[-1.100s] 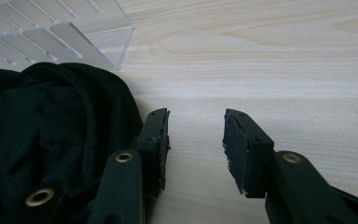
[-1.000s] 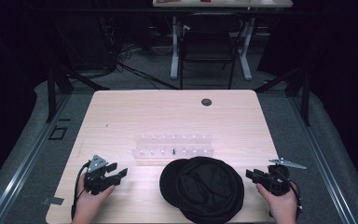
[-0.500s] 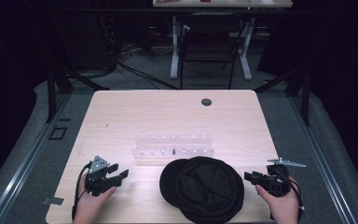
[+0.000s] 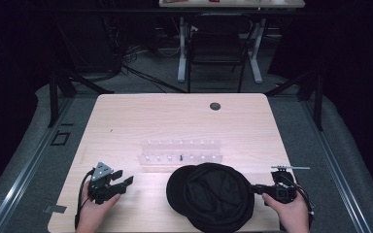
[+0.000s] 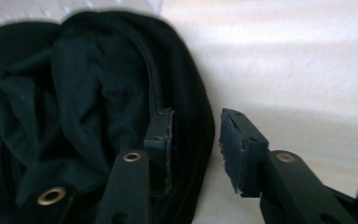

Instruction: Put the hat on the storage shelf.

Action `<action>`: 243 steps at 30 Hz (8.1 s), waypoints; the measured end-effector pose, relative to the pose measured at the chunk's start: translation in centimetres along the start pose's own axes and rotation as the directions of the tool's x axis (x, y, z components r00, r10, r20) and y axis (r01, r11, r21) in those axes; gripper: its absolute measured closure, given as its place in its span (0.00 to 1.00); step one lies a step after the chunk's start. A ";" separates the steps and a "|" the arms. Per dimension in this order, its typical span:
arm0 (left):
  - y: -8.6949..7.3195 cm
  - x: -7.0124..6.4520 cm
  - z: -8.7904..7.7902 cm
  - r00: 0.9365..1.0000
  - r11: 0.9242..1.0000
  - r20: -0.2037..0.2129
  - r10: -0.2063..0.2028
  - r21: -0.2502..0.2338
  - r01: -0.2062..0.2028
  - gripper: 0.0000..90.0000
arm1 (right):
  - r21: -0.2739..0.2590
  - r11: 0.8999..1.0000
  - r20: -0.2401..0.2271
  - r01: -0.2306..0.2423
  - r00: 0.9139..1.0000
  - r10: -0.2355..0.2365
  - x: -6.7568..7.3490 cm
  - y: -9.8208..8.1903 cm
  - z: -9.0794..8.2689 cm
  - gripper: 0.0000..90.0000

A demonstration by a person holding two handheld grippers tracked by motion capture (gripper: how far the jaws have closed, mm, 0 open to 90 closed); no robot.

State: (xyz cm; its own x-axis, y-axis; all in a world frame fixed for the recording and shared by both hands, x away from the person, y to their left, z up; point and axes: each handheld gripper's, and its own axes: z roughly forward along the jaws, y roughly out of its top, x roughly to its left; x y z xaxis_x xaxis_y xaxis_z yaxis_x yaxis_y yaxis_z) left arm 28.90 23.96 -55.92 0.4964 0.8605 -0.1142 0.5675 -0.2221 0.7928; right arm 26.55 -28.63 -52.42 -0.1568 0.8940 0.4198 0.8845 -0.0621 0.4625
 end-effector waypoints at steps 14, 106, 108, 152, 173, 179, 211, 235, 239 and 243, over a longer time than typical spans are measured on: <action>-0.1 0.3 -0.2 1.000 1.000 0.000 -0.014 -0.004 0.014 0.51 | 0.038 0.999 -0.051 -0.006 0.999 0.008 -0.7 0.9 1.1 0.96; -0.1 0.2 0.2 1.000 1.000 -0.004 -0.003 0.015 0.003 0.51 | 0.474 0.879 -0.035 -0.054 0.996 0.080 -0.8 7.1 -0.7 0.98; -0.1 0.2 0.2 1.000 1.000 -0.004 -0.003 0.017 0.003 0.51 | 0.465 0.883 -0.043 -0.057 0.995 0.087 -0.5 7.3 -1.0 0.98; -0.1 0.1 0.2 1.000 1.000 -0.005 -0.012 0.014 0.012 0.52 | 0.387 0.922 -0.350 -0.011 0.923 0.158 6.6 10.6 -7.6 0.98; -0.2 0.1 0.2 1.000 1.000 -0.006 -0.013 0.014 0.013 0.51 | 0.321 0.946 -0.384 -0.053 0.905 0.181 6.9 11.9 -10.5 0.98; -0.2 0.1 0.3 1.000 1.000 -0.006 -0.012 0.016 0.013 0.51 | 0.287 0.956 -0.393 -0.063 0.902 0.177 6.7 12.3 -11.2 0.98; -0.2 0.2 0.3 1.000 1.000 -0.004 -0.021 0.017 0.021 0.47 | 0.182 0.980 -0.452 -0.077 0.879 0.153 7.7 15.0 -14.0 0.98; -0.2 0.3 0.4 1.000 1.000 -0.001 -0.022 0.016 0.022 0.47 | 0.167 0.984 -0.468 -0.064 0.873 0.136 10.9 17.7 -12.7 0.98; -0.1 0.3 0.4 1.000 1.000 0.000 -0.020 0.018 0.020 0.47 | 0.163 0.985 -0.481 -0.057 0.867 0.130 11.4 18.4 -12.3 0.98; -0.1 0.3 0.4 1.000 1.000 -0.001 -0.016 0.015 0.016 0.47 | 0.161 0.985 -0.478 -0.059 0.869 0.130 11.6 18.7 -11.9 0.98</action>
State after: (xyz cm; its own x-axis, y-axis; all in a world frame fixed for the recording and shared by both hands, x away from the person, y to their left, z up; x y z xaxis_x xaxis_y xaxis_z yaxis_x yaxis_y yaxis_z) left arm 29.24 24.08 -56.29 0.4861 0.8647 -0.1263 0.5857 -0.2151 0.7815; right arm 36.01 -24.70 -29.58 -0.2311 0.5562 0.7983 0.9514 -0.0424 0.3049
